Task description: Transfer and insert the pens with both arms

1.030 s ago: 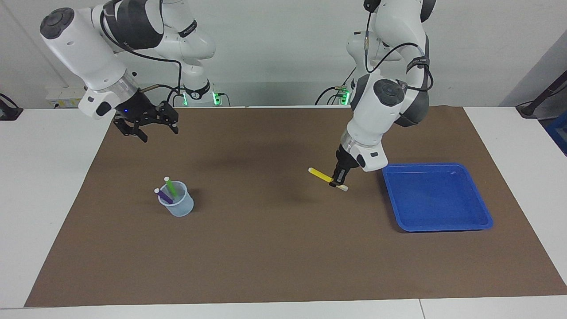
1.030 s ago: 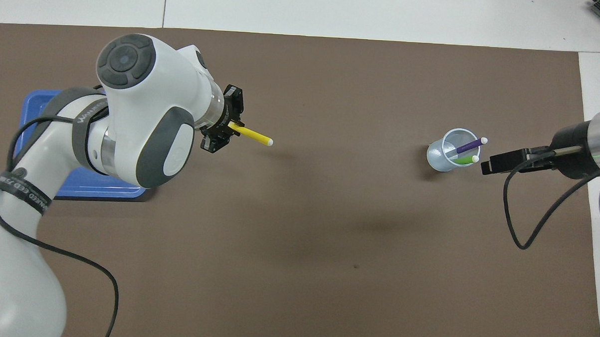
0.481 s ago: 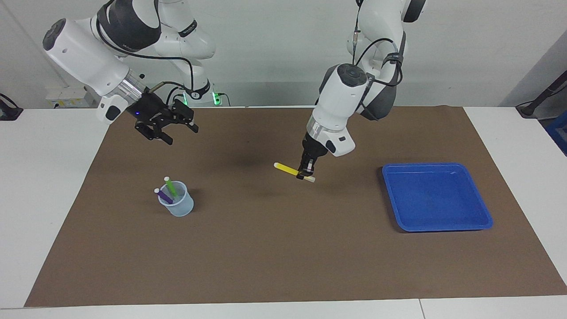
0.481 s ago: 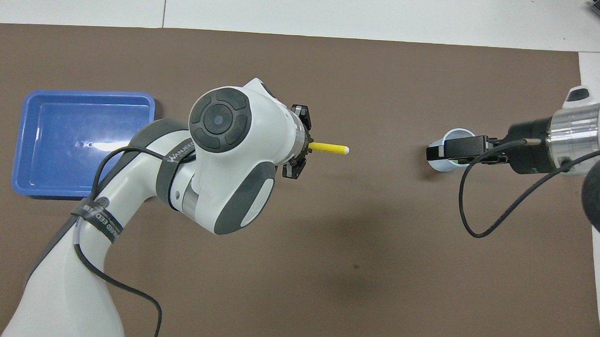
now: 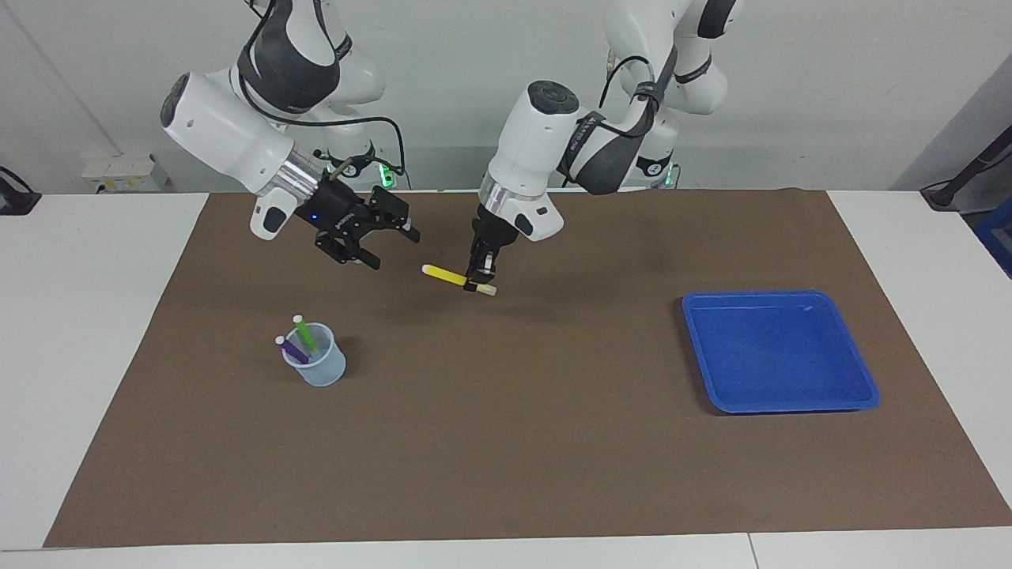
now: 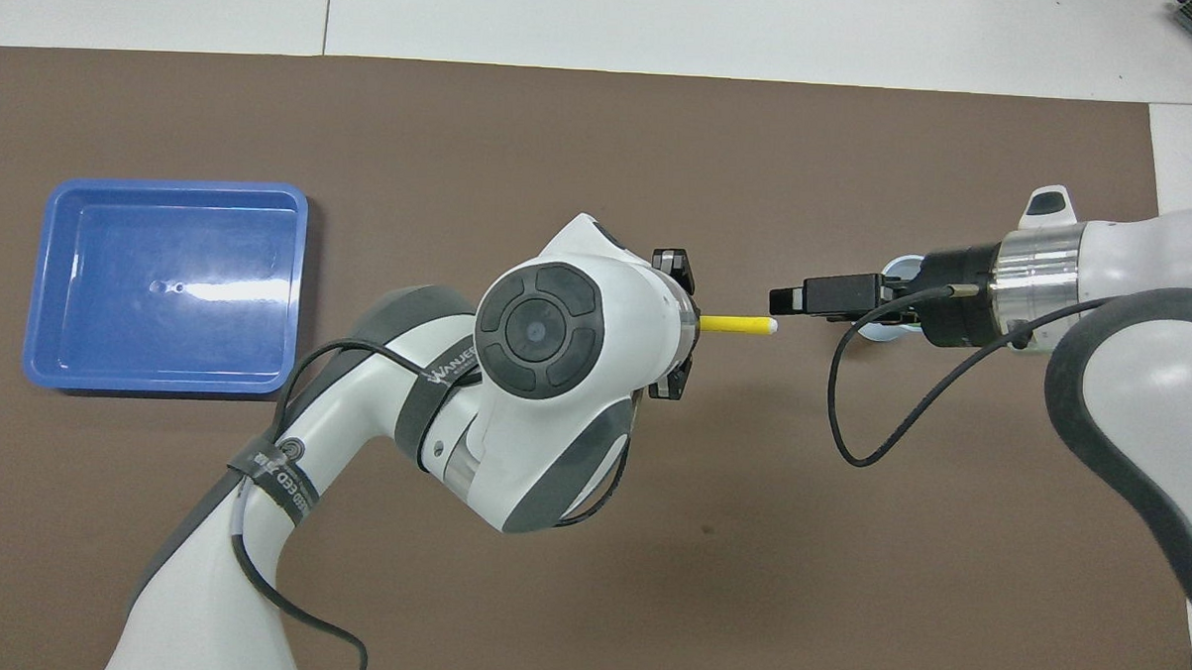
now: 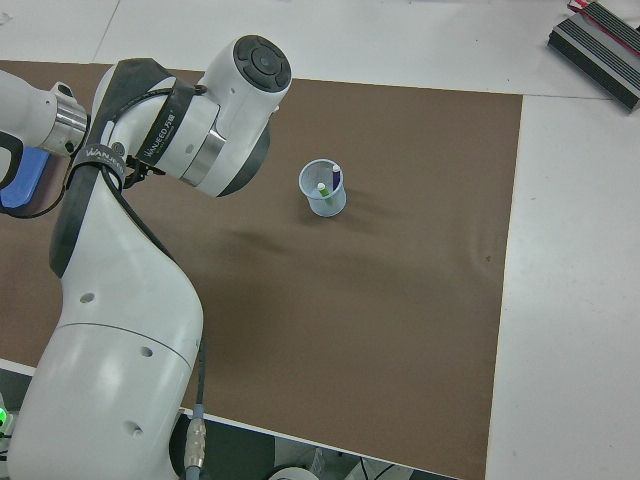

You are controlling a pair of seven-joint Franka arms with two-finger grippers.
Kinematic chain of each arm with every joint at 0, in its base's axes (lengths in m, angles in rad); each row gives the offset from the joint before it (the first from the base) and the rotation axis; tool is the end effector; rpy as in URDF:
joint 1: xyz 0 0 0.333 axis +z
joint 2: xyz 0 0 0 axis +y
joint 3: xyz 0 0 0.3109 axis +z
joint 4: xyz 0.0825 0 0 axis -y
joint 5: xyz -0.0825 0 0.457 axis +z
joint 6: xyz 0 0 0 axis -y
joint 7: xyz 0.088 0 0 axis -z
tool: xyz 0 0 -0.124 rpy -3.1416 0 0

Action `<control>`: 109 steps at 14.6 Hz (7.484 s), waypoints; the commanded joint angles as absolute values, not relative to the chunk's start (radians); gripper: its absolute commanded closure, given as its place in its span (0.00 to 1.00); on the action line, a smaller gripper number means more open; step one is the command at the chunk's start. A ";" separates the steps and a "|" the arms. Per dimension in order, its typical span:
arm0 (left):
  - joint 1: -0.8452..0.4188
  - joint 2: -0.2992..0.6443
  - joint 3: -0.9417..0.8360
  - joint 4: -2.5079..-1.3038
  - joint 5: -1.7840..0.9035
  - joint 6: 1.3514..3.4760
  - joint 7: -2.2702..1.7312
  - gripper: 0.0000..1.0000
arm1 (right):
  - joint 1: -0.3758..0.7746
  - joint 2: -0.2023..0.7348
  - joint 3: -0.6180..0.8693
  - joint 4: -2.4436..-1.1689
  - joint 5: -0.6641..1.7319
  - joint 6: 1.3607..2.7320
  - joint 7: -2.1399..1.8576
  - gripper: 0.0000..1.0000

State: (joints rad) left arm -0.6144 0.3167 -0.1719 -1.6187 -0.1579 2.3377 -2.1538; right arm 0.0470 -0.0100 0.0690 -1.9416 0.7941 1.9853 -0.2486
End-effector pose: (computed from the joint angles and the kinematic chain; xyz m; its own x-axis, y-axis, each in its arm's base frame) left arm 0.5429 -0.5330 0.4410 0.1311 0.9171 -0.3764 0.9766 -0.0541 0.2083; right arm 0.6281 0.1293 0.4633 0.9942 0.0092 0.1070 0.0781 -0.7465 -0.6608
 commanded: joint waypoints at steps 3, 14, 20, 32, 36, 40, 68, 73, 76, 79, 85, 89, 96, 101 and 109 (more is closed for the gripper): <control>-0.629 0.311 -0.155 -1.643 -0.253 2.474 -2.161 1.00 | 0.028 -0.002 0.071 -1.973 0.833 2.000 -0.345 0.01; -0.664 0.313 -0.155 -1.677 -0.258 2.597 -2.160 1.00 | 0.031 0.028 0.071 -1.928 0.861 2.017 -0.310 0.35; -0.672 0.313 -0.155 -1.678 -0.258 2.609 -2.161 1.00 | 0.031 0.029 0.071 -1.924 0.861 2.022 -0.310 0.56; -0.667 0.311 -0.153 -1.686 -0.259 2.626 -2.161 1.00 | 0.037 0.031 0.071 -1.922 0.857 2.026 -0.310 1.00; -0.664 0.311 -0.153 -1.686 -0.259 2.628 -2.151 0.83 | 0.037 0.032 0.069 -1.901 0.842 2.023 -0.305 1.00; -0.664 0.310 -0.152 -1.686 -0.259 2.614 -2.151 0.65 | 0.035 0.032 0.069 -1.885 0.805 2.020 -0.304 1.00; -0.175 0.158 -0.137 -1.661 -0.258 2.090 -1.425 0.51 | -0.067 0.133 0.067 -1.877 0.080 2.111 -0.407 1.00; -0.071 0.107 -0.137 -1.660 -0.256 1.930 -1.196 0.51 | -0.057 0.146 0.067 -1.888 0.080 2.135 -0.316 0.00; -0.043 0.081 -0.137 -1.664 -0.239 1.801 -0.964 0.50 | -0.054 0.138 0.067 -1.876 0.080 2.125 -0.292 0.00; -0.018 0.063 -0.140 -1.663 -0.103 1.692 -0.728 0.44 | -0.058 0.109 0.067 -1.838 0.080 2.056 -0.285 0.00; 0.008 0.026 -0.140 -1.664 -0.091 1.631 -0.627 0.00 | -0.089 0.003 0.057 -1.770 0.080 1.864 -0.285 0.00; 0.020 -0.018 -0.138 -1.669 -0.091 1.539 -0.443 0.00 | -0.091 -0.057 0.057 -1.770 0.055 1.787 -0.284 0.00; 0.032 -0.060 -0.150 -1.700 -0.049 1.532 -0.318 0.00 | -0.084 -0.077 0.061 -1.784 0.034 1.759 -0.245 0.00; 0.031 -0.063 -0.146 -1.712 -0.051 1.531 -0.313 0.00 | -0.092 -0.077 0.060 -1.781 0.034 1.740 -0.247 0.00; 0.015 -0.055 -0.147 -1.701 -0.051 1.641 -0.198 0.00 | -0.103 -0.078 0.058 -1.773 0.032 1.738 -0.245 0.00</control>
